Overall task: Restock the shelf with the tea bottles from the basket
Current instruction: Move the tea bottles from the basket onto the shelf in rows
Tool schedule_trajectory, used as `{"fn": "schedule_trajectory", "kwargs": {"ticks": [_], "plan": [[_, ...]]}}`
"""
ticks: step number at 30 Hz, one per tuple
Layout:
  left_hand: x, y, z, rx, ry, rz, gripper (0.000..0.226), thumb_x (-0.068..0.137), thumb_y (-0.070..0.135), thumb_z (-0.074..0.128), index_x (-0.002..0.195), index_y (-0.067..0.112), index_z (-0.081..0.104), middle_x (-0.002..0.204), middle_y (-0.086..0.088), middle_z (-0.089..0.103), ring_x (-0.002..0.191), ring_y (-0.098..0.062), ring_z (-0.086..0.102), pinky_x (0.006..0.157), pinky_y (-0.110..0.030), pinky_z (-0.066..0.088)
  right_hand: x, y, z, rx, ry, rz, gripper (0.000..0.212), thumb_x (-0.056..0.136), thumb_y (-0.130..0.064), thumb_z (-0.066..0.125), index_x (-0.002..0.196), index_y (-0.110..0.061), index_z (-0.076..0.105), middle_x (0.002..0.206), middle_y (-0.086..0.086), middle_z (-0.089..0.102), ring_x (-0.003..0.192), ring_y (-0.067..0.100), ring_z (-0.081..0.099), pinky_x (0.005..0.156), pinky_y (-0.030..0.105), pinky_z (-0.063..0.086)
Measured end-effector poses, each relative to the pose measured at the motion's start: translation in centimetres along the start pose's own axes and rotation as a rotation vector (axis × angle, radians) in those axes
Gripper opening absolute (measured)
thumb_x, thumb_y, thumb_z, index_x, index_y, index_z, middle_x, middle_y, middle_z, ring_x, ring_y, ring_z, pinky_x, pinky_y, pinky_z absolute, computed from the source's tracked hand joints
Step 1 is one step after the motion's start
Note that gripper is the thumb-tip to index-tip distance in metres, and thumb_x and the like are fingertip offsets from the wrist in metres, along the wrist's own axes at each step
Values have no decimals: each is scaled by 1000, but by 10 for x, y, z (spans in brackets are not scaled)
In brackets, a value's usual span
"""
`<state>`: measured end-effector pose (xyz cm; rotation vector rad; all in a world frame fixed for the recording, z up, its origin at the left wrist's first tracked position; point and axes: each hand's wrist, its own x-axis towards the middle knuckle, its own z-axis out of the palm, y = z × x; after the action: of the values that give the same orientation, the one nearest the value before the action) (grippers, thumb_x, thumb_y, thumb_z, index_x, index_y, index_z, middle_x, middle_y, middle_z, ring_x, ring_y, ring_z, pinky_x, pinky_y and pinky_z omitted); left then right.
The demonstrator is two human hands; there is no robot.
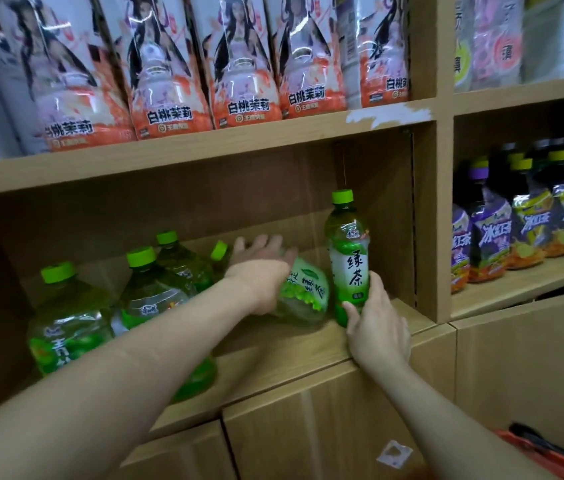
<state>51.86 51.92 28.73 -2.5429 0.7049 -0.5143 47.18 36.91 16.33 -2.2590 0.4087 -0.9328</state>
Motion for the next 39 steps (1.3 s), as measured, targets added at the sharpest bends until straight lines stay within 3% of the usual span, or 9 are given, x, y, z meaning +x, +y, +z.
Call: {"fn": "schedule_trajectory", "kwargs": {"ticks": [6, 13, 17, 20, 24, 27, 32, 35, 39], "plan": [[-14, -7, -7, 415, 100, 486, 73, 83, 19, 65, 143, 30, 25, 154, -8, 19, 145, -29, 12, 113, -59, 5, -2, -3, -7, -15, -33, -10, 62, 91, -37, 53, 142, -22, 23, 130, 4, 56, 105, 30, 60, 83, 40, 46], [-33, -8, 10, 400, 181, 477, 67, 93, 25, 52, 149, 28, 15, 159, -12, 6, 146, -32, -4, 113, -55, -4, -2, -6, -10, -16, -138, 46, 66, 87, -49, 55, 140, -24, 25, 134, 5, 55, 108, 33, 60, 82, 43, 49], [-79, -13, 5, 164, 283, 297, 82, 88, 16, 56, 150, 31, 3, 159, -11, -8, 146, -29, -7, 115, -52, -1, -14, -13, -21, 114, -76, 15, 76, 85, -37, 64, 146, -15, 24, 148, 10, 37, 129, 32, 43, 100, 51, 41], [-135, -27, 11, -159, 557, -88, 89, 66, 4, 71, 142, 27, 31, 153, -13, 27, 139, -30, 21, 114, -51, 22, -41, -41, -24, 249, 67, -154, 67, 83, -22, 66, 140, -14, 32, 140, 11, 40, 127, 30, 43, 98, 53, 41], [-188, -70, 43, -453, 777, -544, 74, 69, 21, 79, 135, 20, 43, 138, -9, 42, 128, -27, 35, 107, -43, 32, -73, -112, -16, 460, -92, -375, 68, 84, -20, 65, 141, -24, 30, 135, -5, 41, 123, 9, 40, 103, 31, 35], [-204, -100, 63, -682, 710, -775, 87, 70, 33, 80, 142, 17, 33, 140, -10, 40, 130, -28, 34, 107, -34, 24, -90, -158, 0, 567, -311, -403, 81, 82, -25, 67, 145, -36, 16, 138, -16, 29, 126, -3, 27, 104, 21, 23], [-195, -113, 81, -1095, 548, -835, 97, 72, 46, 75, 147, 34, 14, 143, -7, 37, 130, -22, 40, 96, -24, 31, -97, -195, 39, 456, -428, -322, 88, 78, -56, 60, 143, -46, 1, 156, 0, 15, 144, 23, 15, 111, 51, 28], [-187, -121, 86, -1076, 486, -874, 94, 70, 52, 74, 144, 38, 17, 134, -9, 42, 123, -27, 46, 94, -30, 37, -88, -202, 51, 380, -400, -264, 103, 62, -70, 65, 140, -48, 2, 146, 6, 25, 129, 29, 41, 97, 50, 44], [-185, -130, 86, -1046, 418, -911, 93, 64, 56, 76, 139, 41, 23, 130, -9, 49, 117, -28, 51, 94, -36, 43, -85, -200, 57, 245, -335, -291, 117, 50, -62, 80, 140, -49, 6, 136, 8, 33, 94, 27, 62, 69, 35, 51]]}}
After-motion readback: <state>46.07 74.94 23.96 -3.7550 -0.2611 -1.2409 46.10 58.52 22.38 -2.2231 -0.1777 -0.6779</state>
